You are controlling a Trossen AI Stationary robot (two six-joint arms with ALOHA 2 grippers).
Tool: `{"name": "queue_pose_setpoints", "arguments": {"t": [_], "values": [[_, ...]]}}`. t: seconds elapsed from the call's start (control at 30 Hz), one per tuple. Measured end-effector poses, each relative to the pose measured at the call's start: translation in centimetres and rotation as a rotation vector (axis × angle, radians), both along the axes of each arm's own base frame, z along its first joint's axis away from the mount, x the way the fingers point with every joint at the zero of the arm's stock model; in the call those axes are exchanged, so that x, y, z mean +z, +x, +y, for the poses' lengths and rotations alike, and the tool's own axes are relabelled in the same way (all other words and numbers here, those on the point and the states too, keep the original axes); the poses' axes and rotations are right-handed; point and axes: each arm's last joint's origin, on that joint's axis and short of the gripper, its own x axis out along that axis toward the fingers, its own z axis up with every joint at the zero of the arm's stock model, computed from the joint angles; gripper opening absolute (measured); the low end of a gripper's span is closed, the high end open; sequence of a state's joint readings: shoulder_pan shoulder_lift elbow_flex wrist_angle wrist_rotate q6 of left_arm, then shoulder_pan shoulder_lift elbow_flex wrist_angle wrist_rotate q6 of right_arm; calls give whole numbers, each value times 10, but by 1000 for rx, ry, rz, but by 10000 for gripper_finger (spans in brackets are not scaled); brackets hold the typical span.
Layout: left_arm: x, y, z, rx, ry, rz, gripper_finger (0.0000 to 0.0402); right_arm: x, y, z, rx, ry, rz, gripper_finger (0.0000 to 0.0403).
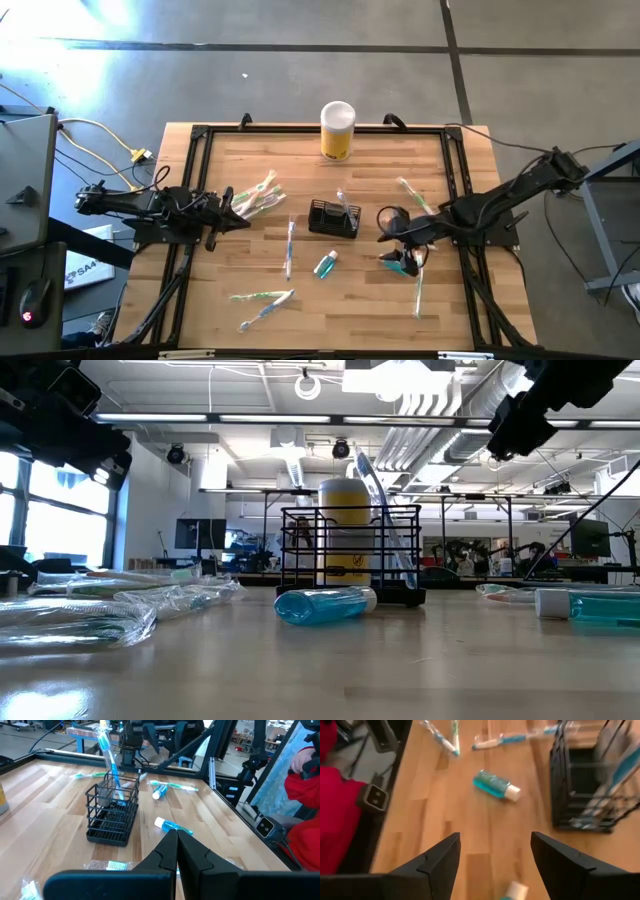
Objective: Pick & Place toothbrushing station
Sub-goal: Put the right mouthwash into the wire organizer
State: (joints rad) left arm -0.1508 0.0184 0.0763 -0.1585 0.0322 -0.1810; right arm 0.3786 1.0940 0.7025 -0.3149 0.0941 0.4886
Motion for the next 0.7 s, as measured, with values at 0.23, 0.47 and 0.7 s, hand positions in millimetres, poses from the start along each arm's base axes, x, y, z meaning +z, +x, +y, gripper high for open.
{"name": "queue_pose_setpoints", "arguments": {"t": [0.23, 0.47, 0.7], "values": [[0, 0, 0, 1, 0, 1, 0, -23, 10, 6, 35, -1, 135, 235], [0, 0, 0, 1, 0, 2, 0, -52, 21, 14, 76, 37, 286, 235], [0, 0, 0, 1, 0, 2, 0, -79, 30, 11, 26, -46, 383, 235]]}}
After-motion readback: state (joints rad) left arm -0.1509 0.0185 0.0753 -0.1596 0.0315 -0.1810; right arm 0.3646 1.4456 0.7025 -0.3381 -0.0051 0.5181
